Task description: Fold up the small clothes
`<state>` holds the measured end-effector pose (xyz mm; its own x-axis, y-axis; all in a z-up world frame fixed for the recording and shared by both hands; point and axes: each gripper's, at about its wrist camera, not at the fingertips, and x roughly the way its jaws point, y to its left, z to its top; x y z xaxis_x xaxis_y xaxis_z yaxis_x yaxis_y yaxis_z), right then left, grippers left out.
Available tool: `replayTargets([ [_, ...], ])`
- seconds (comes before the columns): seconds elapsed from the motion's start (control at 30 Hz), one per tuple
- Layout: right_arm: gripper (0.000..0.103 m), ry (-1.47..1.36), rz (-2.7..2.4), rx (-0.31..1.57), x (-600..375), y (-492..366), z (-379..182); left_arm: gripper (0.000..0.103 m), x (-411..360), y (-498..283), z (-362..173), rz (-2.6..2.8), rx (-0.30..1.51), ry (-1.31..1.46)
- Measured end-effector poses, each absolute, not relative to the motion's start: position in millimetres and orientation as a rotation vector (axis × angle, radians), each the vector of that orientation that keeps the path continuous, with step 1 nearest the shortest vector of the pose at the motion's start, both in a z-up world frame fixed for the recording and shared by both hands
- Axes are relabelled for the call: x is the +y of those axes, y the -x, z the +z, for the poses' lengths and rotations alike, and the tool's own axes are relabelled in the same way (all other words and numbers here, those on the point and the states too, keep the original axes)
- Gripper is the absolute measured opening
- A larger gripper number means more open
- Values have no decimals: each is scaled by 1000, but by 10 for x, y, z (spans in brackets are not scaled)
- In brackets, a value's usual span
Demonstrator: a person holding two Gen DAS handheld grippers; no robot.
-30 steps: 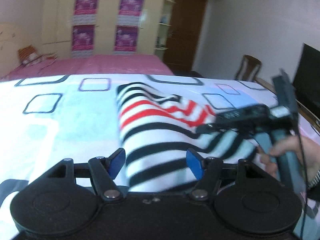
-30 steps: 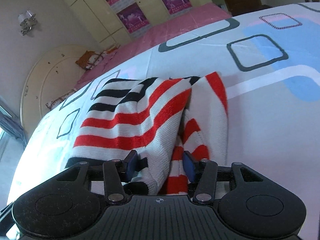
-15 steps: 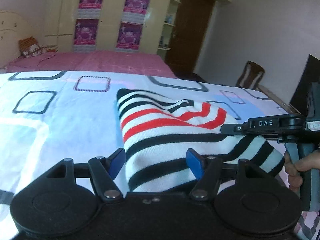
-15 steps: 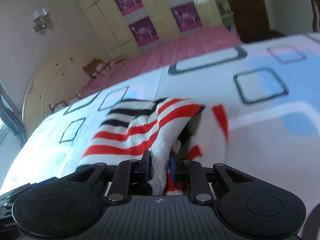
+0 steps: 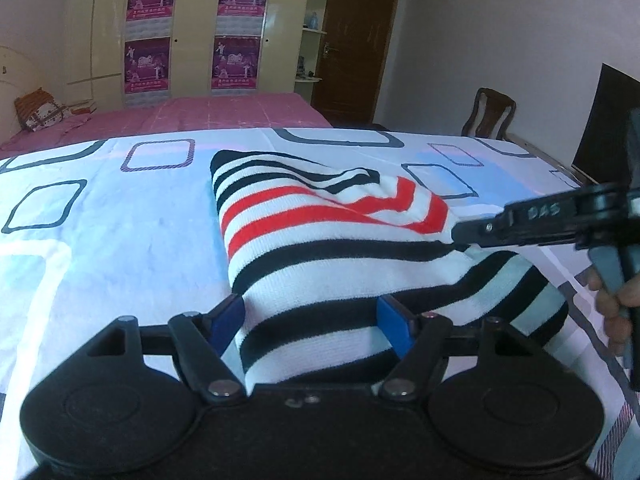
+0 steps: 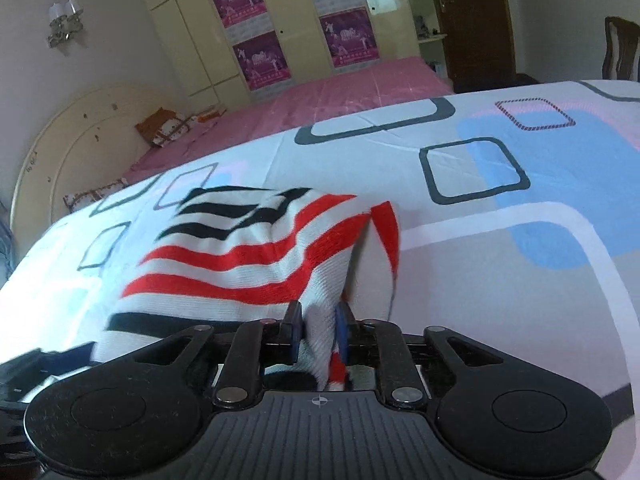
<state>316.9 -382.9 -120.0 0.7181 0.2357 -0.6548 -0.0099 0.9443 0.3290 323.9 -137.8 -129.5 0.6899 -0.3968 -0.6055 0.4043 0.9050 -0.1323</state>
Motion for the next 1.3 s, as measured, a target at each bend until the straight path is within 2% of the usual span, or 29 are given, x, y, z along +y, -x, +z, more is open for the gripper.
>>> replayTargets([
  [0.07,52,-300,136,748,-3790,-3111,-1141,71,-1387,-3241,-1288,-453,674,-17],
  [0.57,52,-196,14,831,-3452,-2581,-1256,72,-1347,-3262,-1284,-540,677,-71],
  [0.63,46,-202,1,840,-3423,-2516,-1272,72,-1343,-3264,-1286,-552,677,-79],
  [0.67,36,-203,-3,844,-3404,-2481,-1284,72,-1344,-3264,-1286,-557,677,-83],
  [0.73,30,-199,-16,844,-3382,-2438,-1291,71,-1339,-3263,-1286,-564,678,-88],
  [0.8,19,-190,-21,844,-3372,-2421,-1270,71,-1328,-3270,-1284,-567,682,-86],
  [0.9,15,-164,-23,827,-3384,-2382,-1214,71,-1314,-3284,-1263,-572,691,-66],
  [1.07,14,-191,-6,878,-3511,-2395,-1377,71,-1369,-3274,-1260,-570,689,-89],
  [1.17,16,-213,48,882,-3595,-2431,-1266,71,-1332,-3332,-1222,-569,718,-60],
  [1.23,29,-271,67,851,-3690,-2478,-1146,71,-1286,-3389,-1172,-571,742,-21],
  [1.27,44,-285,67,827,-3727,-2524,-1088,70,-1260,-3418,-1136,-574,753,2],
  [1.3,49,-292,69,806,-3753,-2594,-1039,69,-1244,-3435,-1103,-572,754,18],
])
